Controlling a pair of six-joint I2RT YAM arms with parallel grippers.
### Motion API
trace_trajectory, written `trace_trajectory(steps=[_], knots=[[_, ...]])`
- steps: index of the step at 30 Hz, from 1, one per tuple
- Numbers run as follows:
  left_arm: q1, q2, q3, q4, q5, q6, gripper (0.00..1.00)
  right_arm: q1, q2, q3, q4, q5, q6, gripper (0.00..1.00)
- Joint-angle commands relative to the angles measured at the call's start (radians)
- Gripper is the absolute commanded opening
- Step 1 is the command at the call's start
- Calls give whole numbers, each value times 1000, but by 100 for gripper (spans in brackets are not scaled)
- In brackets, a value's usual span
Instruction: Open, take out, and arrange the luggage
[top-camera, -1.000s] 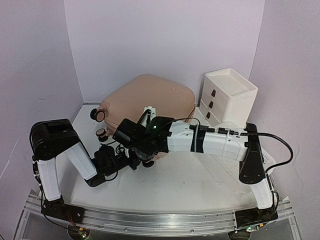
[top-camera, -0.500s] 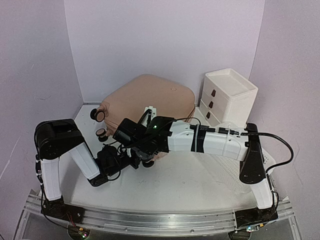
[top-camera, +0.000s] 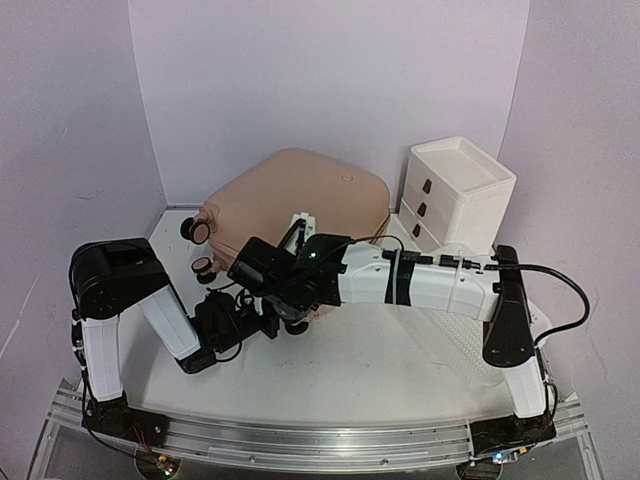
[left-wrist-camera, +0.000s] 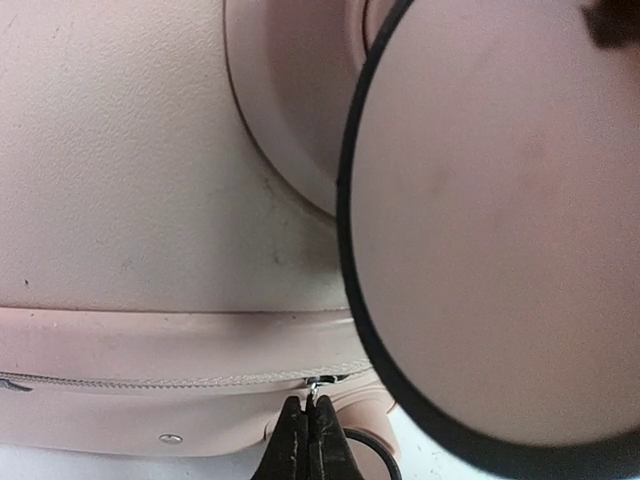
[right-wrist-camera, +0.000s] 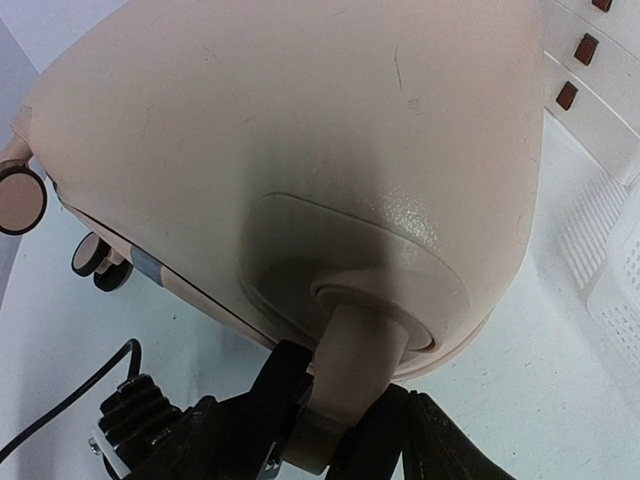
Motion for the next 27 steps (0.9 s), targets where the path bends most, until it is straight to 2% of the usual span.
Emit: trace_trajectory(steps=[1, 3, 5, 13, 15, 18, 21, 27], knots=[[1, -57, -7, 51, -33, 32, 0, 12, -67, -32, -7, -40, -49, 31], [2, -68, -19, 51, -34, 36, 0, 12, -72, -41, -7, -34, -53, 25], [1, -74, -29, 50, -32, 46, 0, 12, -78, -47, -5, -29, -56, 22], [2, -72, -40, 45, -60, 51, 0, 10, -87, -56, -2, -25, -59, 20], [2, -68, -36, 40, -19, 76, 1, 11, -90, -59, 0, -23, -61, 20], [1, -54, -22, 34, 66, 69, 10, 11, -90, -61, 3, -24, -61, 20], [1, -30, -5, 34, 78, 61, 22, 11, -90, -61, 7, -29, -62, 20], [2, 5, 34, 32, 74, 61, 28, 11, -92, -67, 10, -31, -62, 20]])
